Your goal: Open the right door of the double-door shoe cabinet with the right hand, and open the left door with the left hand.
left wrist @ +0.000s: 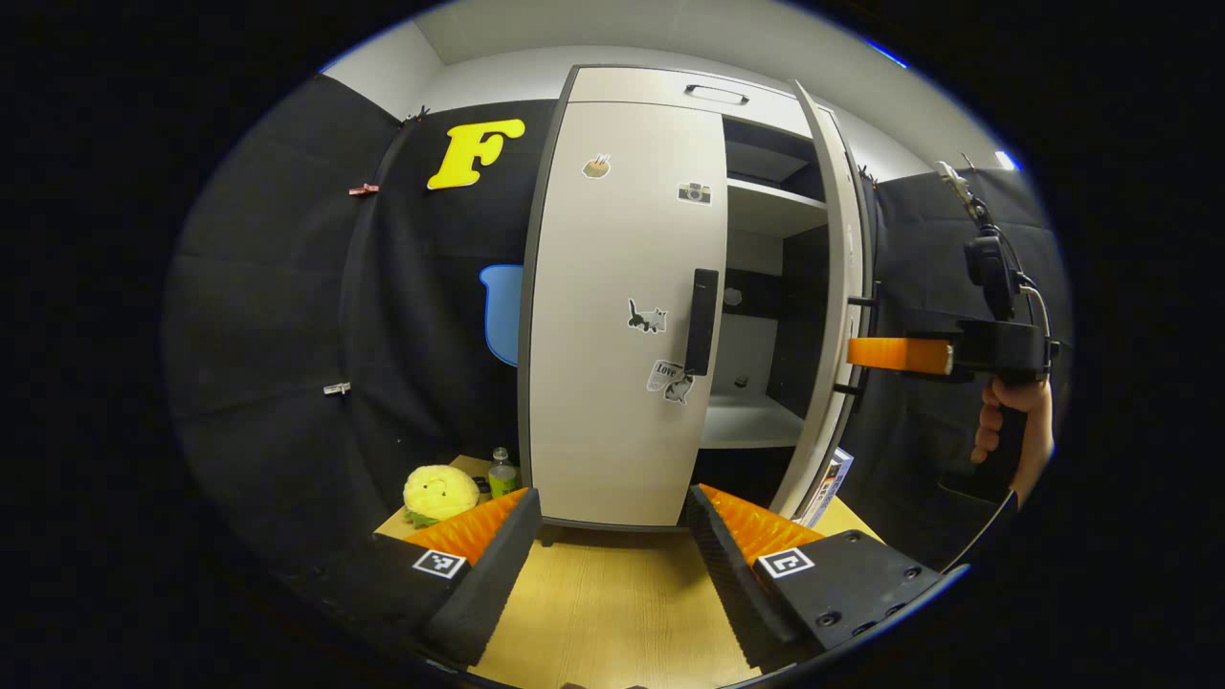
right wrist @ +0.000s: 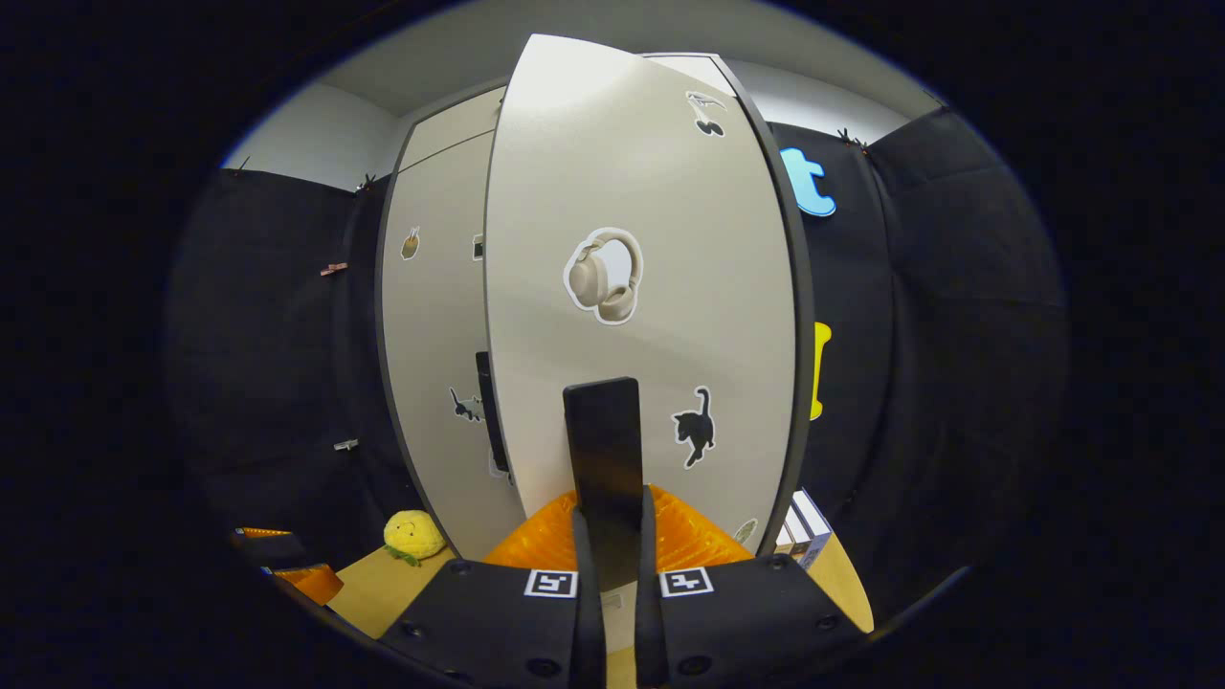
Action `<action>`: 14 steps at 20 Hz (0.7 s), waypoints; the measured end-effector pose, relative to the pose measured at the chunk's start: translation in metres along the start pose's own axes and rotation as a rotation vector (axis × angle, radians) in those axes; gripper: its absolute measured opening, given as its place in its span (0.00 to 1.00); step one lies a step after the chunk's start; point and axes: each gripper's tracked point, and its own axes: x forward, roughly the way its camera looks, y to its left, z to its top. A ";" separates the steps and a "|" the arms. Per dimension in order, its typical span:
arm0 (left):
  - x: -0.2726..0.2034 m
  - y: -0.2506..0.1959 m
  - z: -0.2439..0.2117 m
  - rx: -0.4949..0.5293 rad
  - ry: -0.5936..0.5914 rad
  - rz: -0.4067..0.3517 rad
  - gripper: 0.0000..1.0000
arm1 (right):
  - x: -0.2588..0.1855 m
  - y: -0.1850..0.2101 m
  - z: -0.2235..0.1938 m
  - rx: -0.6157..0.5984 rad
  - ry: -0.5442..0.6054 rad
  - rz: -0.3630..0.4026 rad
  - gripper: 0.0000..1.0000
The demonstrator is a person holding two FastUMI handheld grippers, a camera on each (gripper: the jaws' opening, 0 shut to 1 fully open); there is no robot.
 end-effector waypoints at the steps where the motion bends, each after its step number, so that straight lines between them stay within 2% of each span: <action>1: 0.001 -0.001 0.000 0.001 0.001 0.002 0.95 | -0.001 -0.002 0.000 -0.008 0.002 -0.007 0.16; 10: -0.003 -0.009 0.002 -0.002 -0.011 0.008 0.95 | -0.006 -0.010 0.001 -0.024 0.012 -0.024 0.16; 14: -0.003 -0.007 0.003 0.006 -0.010 0.017 0.95 | -0.006 -0.017 0.002 -0.023 0.007 -0.064 0.16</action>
